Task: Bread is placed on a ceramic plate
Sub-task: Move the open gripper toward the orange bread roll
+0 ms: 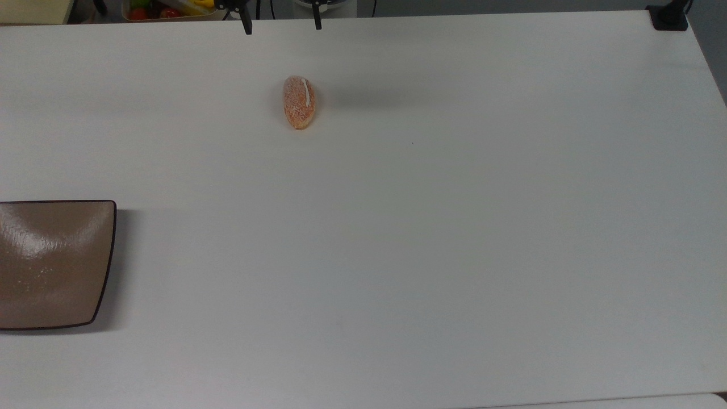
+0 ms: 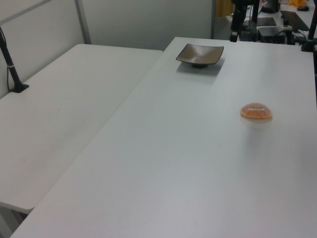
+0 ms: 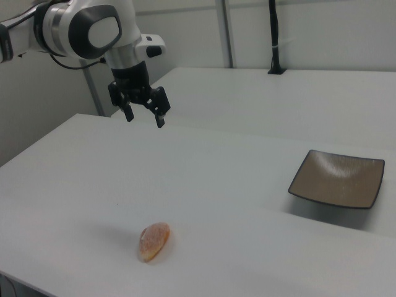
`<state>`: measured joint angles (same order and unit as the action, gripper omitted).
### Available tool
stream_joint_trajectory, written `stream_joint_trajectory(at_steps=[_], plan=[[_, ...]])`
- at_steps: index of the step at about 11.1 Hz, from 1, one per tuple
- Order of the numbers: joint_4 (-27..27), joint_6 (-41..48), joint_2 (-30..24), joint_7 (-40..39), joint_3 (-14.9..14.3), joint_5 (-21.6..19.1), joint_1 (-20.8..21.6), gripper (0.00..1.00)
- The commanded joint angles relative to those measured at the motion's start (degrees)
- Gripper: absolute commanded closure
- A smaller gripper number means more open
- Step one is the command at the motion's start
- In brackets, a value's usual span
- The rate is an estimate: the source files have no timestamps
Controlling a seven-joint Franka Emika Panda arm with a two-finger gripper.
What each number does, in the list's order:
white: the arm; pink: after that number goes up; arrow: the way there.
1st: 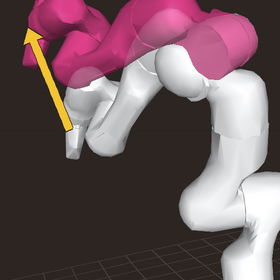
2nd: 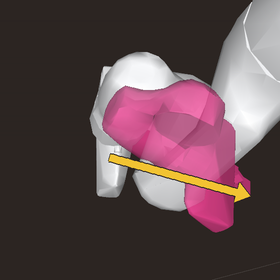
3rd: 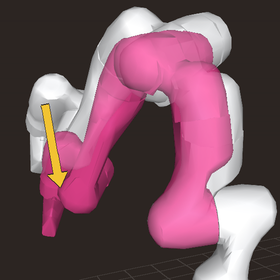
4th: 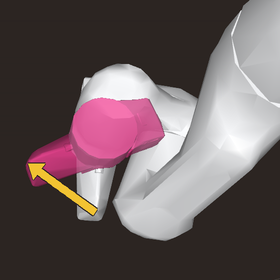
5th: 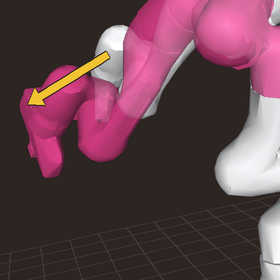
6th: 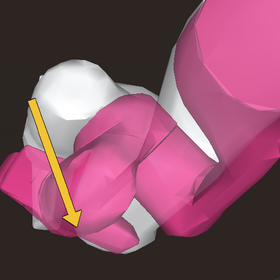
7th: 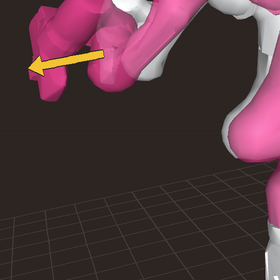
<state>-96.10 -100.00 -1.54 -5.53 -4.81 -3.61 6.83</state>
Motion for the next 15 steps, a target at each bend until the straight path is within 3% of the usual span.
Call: stream_joint_trajectory(at_steps=[1, 4, 10, 12, 15], plan=[[-0.9, -1.2, -0.5, 0.5, -0.6, -0.3, 0.8, 0.0], [-1.2, -1.3, -0.4, 0.0, -0.6, -0.8, 0.6, 0.0], [-7.3, -0.2, -1.4, -0.4, -0.6, -0.9, 3.0, 0.0], [-9.2, 3.8, -1.8, -2.3, -0.5, -0.9, 4.1, 0.0], [-17.3, 4.9, -5.7, -4.4, -0.5, -0.5, 4.1, 0.0]])
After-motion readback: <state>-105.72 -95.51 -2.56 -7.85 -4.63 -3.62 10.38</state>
